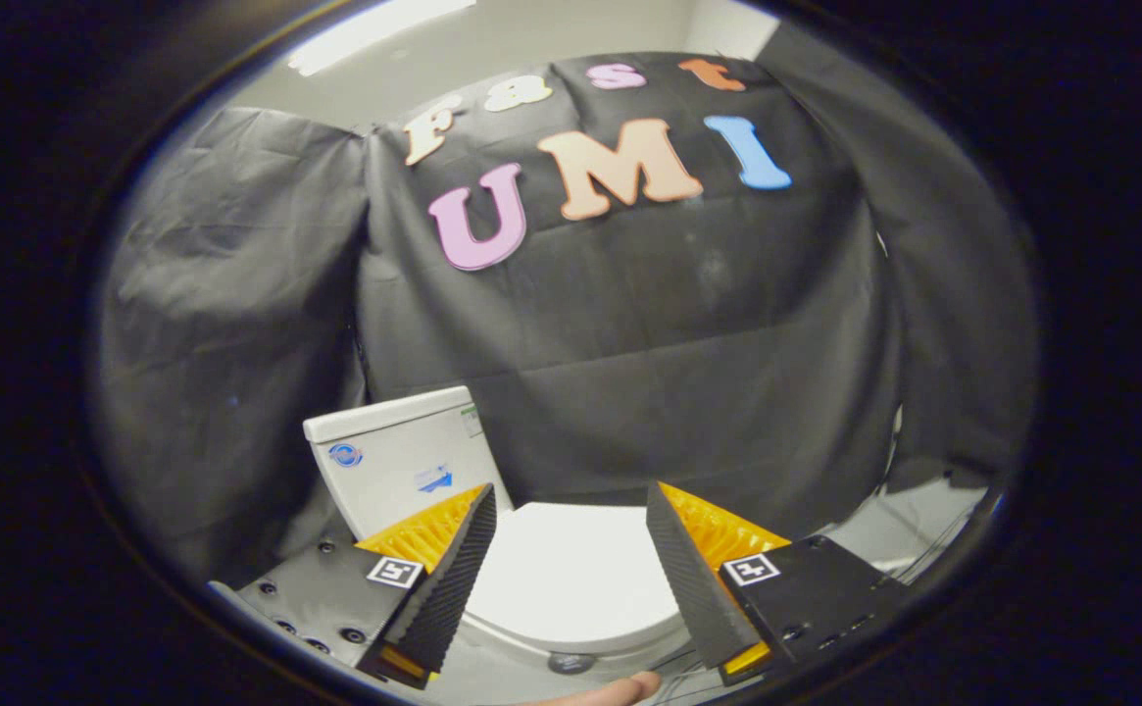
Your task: Open the toilet lid.
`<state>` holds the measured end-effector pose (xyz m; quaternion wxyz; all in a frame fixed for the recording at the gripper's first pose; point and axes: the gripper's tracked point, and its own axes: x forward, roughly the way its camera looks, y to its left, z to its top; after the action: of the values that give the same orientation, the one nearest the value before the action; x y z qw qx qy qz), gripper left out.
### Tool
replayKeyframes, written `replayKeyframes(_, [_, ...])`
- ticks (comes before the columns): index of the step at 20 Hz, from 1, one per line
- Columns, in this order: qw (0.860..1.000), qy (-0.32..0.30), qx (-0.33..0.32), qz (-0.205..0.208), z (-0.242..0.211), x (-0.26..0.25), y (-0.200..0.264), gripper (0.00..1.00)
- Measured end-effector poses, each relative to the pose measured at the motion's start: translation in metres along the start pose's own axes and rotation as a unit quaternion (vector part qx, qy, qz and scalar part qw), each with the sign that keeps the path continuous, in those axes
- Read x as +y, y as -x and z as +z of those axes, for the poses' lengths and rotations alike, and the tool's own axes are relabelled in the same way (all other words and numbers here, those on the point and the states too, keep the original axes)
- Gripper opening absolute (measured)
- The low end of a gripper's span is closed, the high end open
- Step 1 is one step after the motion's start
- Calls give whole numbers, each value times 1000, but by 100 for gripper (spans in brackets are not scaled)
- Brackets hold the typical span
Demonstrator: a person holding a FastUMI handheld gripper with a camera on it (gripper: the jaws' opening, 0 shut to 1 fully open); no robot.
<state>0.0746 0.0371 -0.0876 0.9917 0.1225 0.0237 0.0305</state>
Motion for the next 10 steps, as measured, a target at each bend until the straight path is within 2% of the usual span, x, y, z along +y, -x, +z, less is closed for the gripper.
replayKeyframes(4, [995, -97, 8, -35, -38, -20, -5, 97])
replayKeyframes(7, [986, -157, 4, -51, -49, -25, -2, 99])
replayKeyframes(10, [982, -177, -3, -71, -58, -27, 2, 98])
